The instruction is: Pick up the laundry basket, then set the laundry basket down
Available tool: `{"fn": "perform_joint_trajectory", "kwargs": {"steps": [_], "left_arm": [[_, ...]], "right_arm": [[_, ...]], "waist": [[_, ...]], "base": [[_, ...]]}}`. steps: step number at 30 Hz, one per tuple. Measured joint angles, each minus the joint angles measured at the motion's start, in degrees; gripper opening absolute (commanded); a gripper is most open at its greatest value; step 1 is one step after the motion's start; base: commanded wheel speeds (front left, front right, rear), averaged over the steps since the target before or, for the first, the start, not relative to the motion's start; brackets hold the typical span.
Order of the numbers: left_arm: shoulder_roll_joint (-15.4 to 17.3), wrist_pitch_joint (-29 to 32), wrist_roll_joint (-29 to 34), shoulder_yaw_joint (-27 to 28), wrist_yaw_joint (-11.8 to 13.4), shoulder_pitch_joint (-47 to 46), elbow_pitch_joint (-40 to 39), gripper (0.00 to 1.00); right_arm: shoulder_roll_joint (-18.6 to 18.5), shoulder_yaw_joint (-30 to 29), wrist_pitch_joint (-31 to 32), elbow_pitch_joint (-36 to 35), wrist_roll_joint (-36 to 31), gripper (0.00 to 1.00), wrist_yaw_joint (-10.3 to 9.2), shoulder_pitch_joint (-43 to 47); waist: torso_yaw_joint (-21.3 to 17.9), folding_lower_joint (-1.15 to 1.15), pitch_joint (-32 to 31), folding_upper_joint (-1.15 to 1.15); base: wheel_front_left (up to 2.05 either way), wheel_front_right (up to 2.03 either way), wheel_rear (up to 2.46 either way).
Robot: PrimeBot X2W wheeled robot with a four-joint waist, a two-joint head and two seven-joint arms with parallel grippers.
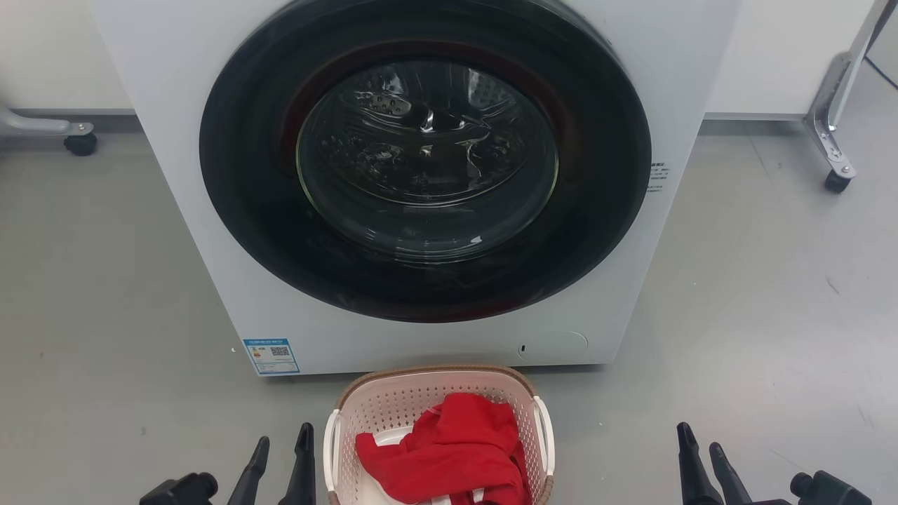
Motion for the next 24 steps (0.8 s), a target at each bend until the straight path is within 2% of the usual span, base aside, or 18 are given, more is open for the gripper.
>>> {"fn": "perform_joint_trajectory", "kwargs": {"steps": [24], "left_arm": [[0.05, -5.28, 22.34, -3.28, 3.75, 0.01, -0.09, 1.00]], "right_arm": [[-0.13, 5.05, -5.23, -0.93, -19.86, 1.00, -3.43, 0.16]], "waist": [[0.29, 0.00, 0.69, 0.00]], "base": [[0.00, 0.00, 0.00]]}}
